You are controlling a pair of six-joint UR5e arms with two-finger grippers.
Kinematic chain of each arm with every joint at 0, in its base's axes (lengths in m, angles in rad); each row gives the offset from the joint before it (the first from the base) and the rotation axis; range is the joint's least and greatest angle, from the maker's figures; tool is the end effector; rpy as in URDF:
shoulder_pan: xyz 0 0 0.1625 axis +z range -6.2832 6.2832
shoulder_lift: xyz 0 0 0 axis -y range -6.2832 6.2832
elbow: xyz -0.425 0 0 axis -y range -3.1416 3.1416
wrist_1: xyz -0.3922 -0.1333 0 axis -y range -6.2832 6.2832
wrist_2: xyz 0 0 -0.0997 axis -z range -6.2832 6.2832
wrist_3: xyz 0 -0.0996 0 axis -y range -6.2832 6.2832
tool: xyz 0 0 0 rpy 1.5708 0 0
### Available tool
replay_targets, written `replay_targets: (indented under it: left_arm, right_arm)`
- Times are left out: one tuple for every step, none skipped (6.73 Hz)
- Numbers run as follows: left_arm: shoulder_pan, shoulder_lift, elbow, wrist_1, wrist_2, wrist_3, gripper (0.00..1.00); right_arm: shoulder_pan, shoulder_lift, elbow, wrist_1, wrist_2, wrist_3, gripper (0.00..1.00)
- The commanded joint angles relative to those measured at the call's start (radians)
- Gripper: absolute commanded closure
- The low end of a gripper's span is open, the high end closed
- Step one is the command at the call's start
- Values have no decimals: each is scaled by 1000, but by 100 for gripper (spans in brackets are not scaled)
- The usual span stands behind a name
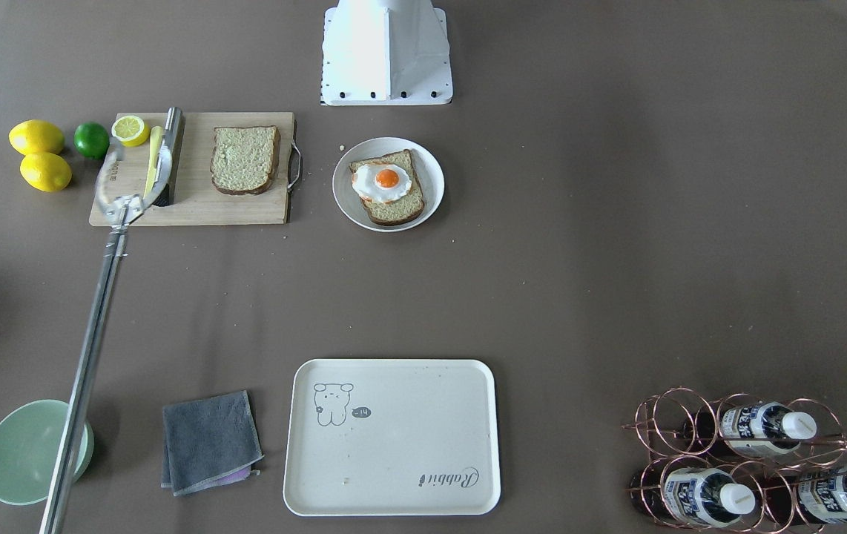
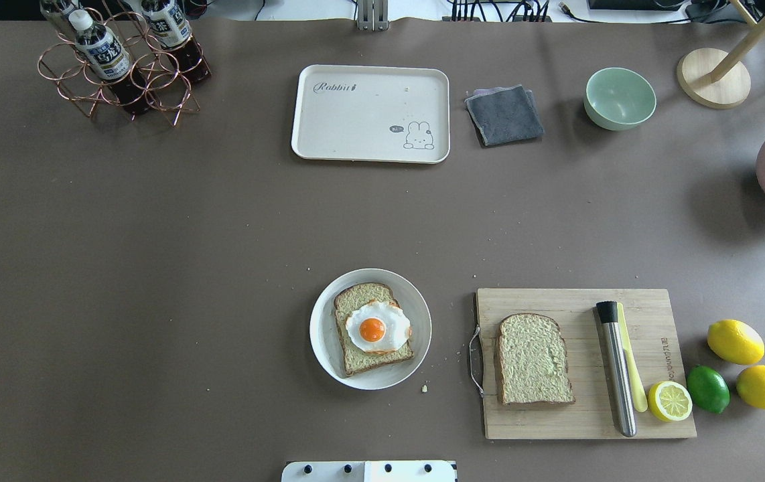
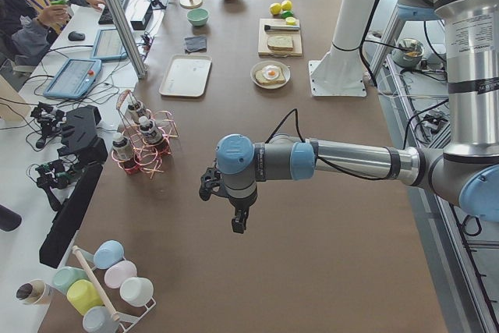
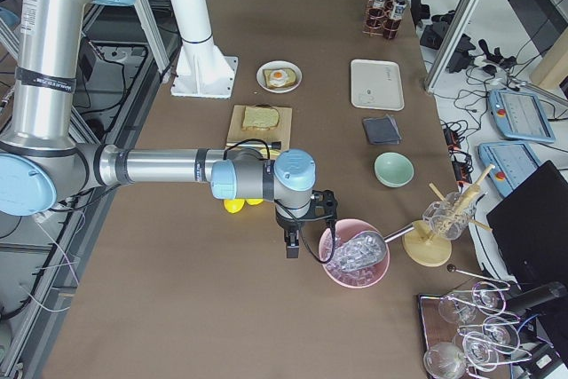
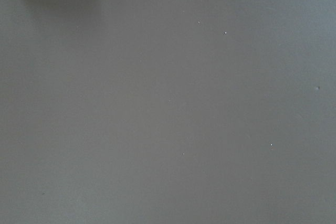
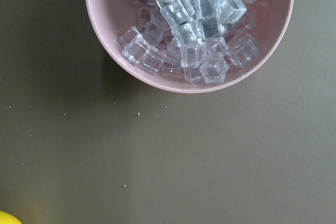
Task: Make sandwich and place on tray
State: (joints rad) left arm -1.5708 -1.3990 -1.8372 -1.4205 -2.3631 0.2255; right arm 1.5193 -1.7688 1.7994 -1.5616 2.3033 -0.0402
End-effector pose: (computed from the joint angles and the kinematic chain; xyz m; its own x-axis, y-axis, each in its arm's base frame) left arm -0.0624 -0.4134 0.6196 0.6844 0.1846 -0.7053 -0.1570 0.9820 0.1047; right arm 0.0455 -0.4139 0.6372 0.7385 -0.1049 0.6661 0.0812 0.9945 0.0666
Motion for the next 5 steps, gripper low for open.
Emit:
replay_targets:
  left_arm:
    - [0,0,0,0,-1,0,3]
    - [0,0,1,0,-1,-2,3]
    - [0,0,1,0,-1,-2,3]
    - [0,-2,1,0,-1,-18,3]
    - [0,-2,0,0,1,-26,3]
  right_arm:
    - [-1,0,0,0,1,0,0]
    - [-1,2,0,0,2,0,0]
    - [-1,0,0,0,4,0,0]
    - [-1,2,0,0,4,0,0]
    - [1,2,0,0,2,2,0]
